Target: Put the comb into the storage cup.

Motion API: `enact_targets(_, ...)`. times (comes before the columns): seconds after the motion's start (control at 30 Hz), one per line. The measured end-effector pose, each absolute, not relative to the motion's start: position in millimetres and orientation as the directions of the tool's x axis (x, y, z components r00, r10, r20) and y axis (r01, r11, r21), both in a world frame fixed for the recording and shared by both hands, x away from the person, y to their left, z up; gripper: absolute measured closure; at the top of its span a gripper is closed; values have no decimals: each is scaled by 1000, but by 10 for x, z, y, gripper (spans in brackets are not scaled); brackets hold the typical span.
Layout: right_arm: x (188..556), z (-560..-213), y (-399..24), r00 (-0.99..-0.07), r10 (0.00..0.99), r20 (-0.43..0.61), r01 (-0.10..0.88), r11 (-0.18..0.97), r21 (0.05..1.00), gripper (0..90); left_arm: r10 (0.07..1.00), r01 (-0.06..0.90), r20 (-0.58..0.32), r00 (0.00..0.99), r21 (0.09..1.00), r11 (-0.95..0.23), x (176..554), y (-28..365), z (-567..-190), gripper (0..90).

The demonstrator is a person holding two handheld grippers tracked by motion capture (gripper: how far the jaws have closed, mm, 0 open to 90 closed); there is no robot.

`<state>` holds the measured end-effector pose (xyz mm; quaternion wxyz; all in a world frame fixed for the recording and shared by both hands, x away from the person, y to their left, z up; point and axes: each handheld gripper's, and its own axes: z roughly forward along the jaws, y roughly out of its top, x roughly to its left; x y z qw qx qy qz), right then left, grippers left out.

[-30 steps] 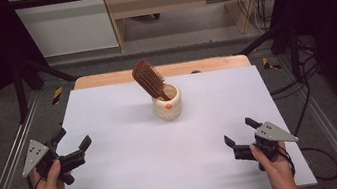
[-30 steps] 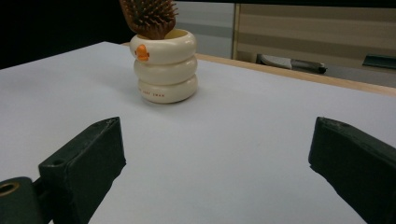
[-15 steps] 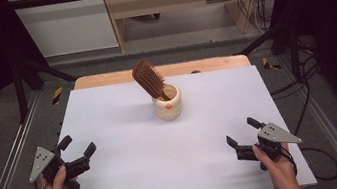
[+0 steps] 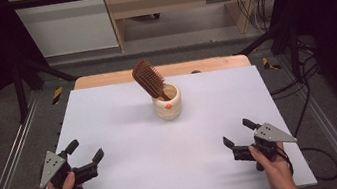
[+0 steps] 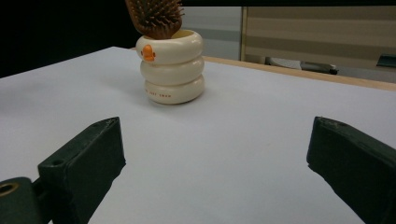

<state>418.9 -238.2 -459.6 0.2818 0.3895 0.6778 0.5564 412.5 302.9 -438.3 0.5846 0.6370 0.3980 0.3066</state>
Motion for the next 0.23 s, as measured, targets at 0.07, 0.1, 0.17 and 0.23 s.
enact_targets(0.07,4192,-4609,-2382,-537,842,56,221,76,972,46,875,143,-50,481,990,-22,4117,3004,-4389,25)
enact_targets(0.1,4190,-4608,-2383,-538,841,58,220,74,973,45,880,137,-42,473,990,-26,4115,2999,-4386,25)
enact_targets(0.17,4188,-4600,-2395,-535,843,59,213,67,975,45,885,128,-42,464,992,-20,4111,3000,-4388,27)
enact_targets(0.23,4195,-4594,-2404,-530,845,63,211,60,976,45,894,127,-39,447,992,-20,4110,3013,-4395,27)
